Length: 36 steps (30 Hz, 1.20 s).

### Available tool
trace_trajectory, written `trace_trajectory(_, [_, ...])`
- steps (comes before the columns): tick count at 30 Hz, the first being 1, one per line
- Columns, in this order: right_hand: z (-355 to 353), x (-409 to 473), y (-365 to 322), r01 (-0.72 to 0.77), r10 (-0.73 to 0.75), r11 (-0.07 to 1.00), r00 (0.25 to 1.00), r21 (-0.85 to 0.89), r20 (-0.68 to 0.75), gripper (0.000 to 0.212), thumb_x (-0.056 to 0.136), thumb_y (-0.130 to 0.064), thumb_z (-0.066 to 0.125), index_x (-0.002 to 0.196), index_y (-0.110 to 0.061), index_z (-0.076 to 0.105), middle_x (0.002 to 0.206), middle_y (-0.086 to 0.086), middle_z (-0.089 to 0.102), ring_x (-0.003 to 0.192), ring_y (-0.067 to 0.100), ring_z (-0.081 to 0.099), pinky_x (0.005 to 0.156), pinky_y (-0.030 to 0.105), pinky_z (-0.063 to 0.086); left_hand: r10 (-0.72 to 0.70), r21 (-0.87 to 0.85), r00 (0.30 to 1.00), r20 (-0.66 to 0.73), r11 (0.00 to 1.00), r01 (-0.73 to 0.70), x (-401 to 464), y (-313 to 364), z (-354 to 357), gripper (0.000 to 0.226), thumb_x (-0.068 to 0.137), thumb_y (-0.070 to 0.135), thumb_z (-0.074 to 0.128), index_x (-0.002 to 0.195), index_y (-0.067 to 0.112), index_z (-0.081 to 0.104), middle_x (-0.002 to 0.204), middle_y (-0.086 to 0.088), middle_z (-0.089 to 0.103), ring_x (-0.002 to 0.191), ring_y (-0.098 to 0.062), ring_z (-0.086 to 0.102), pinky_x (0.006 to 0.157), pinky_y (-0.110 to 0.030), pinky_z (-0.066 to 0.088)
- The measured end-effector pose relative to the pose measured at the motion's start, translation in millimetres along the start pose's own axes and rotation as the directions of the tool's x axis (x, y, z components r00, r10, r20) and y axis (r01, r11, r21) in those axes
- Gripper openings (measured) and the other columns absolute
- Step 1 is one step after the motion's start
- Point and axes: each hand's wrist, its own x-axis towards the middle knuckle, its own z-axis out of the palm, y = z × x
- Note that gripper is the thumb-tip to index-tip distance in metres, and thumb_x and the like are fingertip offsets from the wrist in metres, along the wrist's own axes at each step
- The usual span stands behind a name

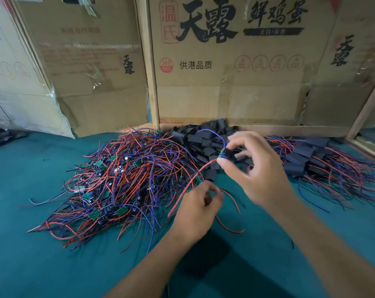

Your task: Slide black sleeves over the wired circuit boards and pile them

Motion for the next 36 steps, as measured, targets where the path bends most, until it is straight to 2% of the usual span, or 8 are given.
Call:
trace_trajectory(4, [-3,-26,6,-0.051,0.05,0.996,0.998,-0.07,-0.024,0.021,0.083,-0.023,0.074,0.094,-0.009,0.062,0.115,0.0,0.062,0.113,0.013,0.058,0.098,0.03,0.045,0.012,-0.24,0.999,-0.045,0.971,-0.022,0,6,-5,0.018,0.093,0.03,0.067,0.109,0.03,0.06,0.064,0.013,0.045,0.061,-0.003,0.042,0.06,-0.016,0.035])
trace_trajectory(7, [1,-39,7,-0.133,0.135,0.989,0.991,-0.063,0.025,0.019,0.084,-0.028,0.073,0.093,-0.015,0.061,0.105,-0.007,0.068,0.106,0.015,0.063,0.093,0.037,0.049,0.079,-0.469,0.997,0.012,0.881,-0.064,-1,11,-3,0.027,0.089,0.021,0.069,0.115,0.025,0.061,0.075,0.008,0.054,0.067,-0.008,0.049,0.063,-0.021,0.044])
trace_trajectory(12, [0,-41,9,-0.146,0.151,0.988,0.983,-0.053,0.103,0.019,0.092,-0.039,0.055,0.092,-0.021,0.062,0.088,-0.017,0.065,0.088,0.006,0.063,0.079,0.026,0.047,-0.004,-0.691,1.0,0.03,0.722,0.023,-1,13,-1,0.017,0.089,0.016,0.071,0.102,0.006,0.069,0.078,-0.006,0.063,0.066,-0.017,0.056,0.052,-0.028,0.046])
trace_trajectory(16, [-6,-45,11,-0.181,0.163,0.982,0.959,0.055,0.233,0.018,0.095,-0.037,0.053,0.103,-0.023,0.061,0.099,-0.018,0.066,0.1,0.002,0.063,0.085,0.012,0.043,-0.072,-0.798,0.995,0.064,0.596,0.095,-1,14,-5,0.015,0.086,0.02,0.071,0.095,0.008,0.071,0.075,-0.008,0.061,0.068,-0.017,0.057,0.053,-0.026,0.046])
trace_trajectory(22, [-11,-46,14,-0.231,0.208,0.972,0.939,0.053,0.273,0.014,0.092,-0.033,0.059,0.103,-0.026,0.064,0.1,-0.024,0.065,0.097,-0.003,0.062,0.082,0.004,0.039,-0.067,-0.863,0.989,0.131,0.483,0.147,1,18,-12,0.014,0.089,0.019,0.067,0.1,0.013,0.072,0.077,-0.01,0.056,0.07,-0.015,0.055,0.055,-0.027,0.045])
trace_trajectory(27, [-13,-43,10,-0.2,0.164,0.975,0.942,0.097,0.294,0.009,0.091,-0.021,0.065,0.099,-0.023,0.065,0.095,-0.015,0.066,0.093,0.01,0.064,0.081,0.015,0.046,-0.103,-0.841,0.979,0.175,0.501,0.203,2,20,-13,0.027,0.08,0.024,0.079,0.103,0.014,0.07,0.08,-0.006,0.057,0.07,-0.013,0.057,0.056,-0.027,0.046])
trace_trajectory(32, [-15,-43,11,-0.305,0.238,0.937,0.915,0.172,0.325,0.012,0.09,-0.02,0.064,0.099,-0.028,0.066,0.09,-0.01,0.067,0.089,0.014,0.064,0.078,0.025,0.05,-0.166,-0.874,0.973,0.162,0.434,0.22,5,19,-17,0.035,0.08,0.009,0.076,0.111,0.007,0.061,0.078,-0.003,0.061,0.066,-0.013,0.058,0.055,-0.025,0.047])
trace_trajectory(36, [-11,-43,19,-0.349,0.284,0.924,0.899,0.154,0.334,0.006,0.089,-0.024,0.066,0.089,-0.03,0.066,0.077,-0.015,0.066,0.069,0.003,0.059,0.064,0.015,0.043,-0.169,-0.909,0.974,0.15,0.365,0.203,8,17,-21,0.025,0.078,0.008,0.077,0.101,0.01,0.067,0.081,-0.003,0.06,0.067,-0.012,0.057,0.058,-0.025,0.049])
